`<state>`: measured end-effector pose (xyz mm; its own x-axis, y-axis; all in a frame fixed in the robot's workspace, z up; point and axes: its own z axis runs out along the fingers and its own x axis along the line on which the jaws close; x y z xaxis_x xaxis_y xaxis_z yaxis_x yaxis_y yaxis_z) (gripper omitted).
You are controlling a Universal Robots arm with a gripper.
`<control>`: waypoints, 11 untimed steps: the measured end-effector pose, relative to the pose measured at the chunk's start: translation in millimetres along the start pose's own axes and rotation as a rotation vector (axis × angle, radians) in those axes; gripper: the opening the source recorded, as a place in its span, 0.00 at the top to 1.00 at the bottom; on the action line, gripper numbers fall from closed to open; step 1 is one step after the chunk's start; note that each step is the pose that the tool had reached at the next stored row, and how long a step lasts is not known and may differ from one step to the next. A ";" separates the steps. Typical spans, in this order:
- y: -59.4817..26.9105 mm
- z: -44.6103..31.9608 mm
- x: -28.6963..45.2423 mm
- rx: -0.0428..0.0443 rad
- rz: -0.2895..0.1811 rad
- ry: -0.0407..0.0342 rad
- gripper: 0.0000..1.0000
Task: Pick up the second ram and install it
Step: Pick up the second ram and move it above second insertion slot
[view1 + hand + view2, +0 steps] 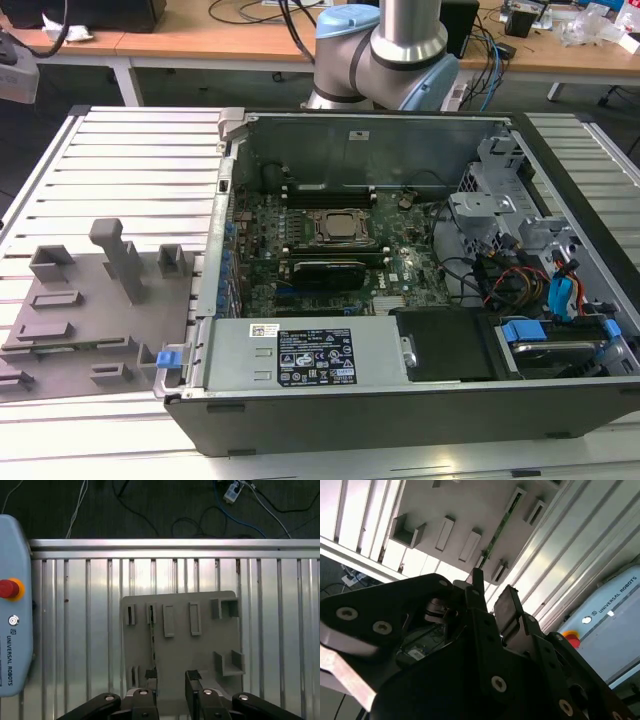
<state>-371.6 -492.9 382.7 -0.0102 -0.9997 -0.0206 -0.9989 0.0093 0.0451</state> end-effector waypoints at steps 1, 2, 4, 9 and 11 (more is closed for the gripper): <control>-0.1 3.7 2.7 0.0000 0.000 -0.0001 0.64; -0.3 6.4 3.1 0.0000 0.000 -0.0001 0.64; -0.4 8.7 3.3 0.0000 0.000 0.0000 0.64; -0.7 14.4 3.6 0.0000 0.000 0.0000 0.64; -0.7 15.4 3.7 0.0000 0.000 0.0000 0.64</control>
<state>-371.6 -496.3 367.2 -0.0102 -0.9997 -0.0207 -0.9989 0.0093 0.0451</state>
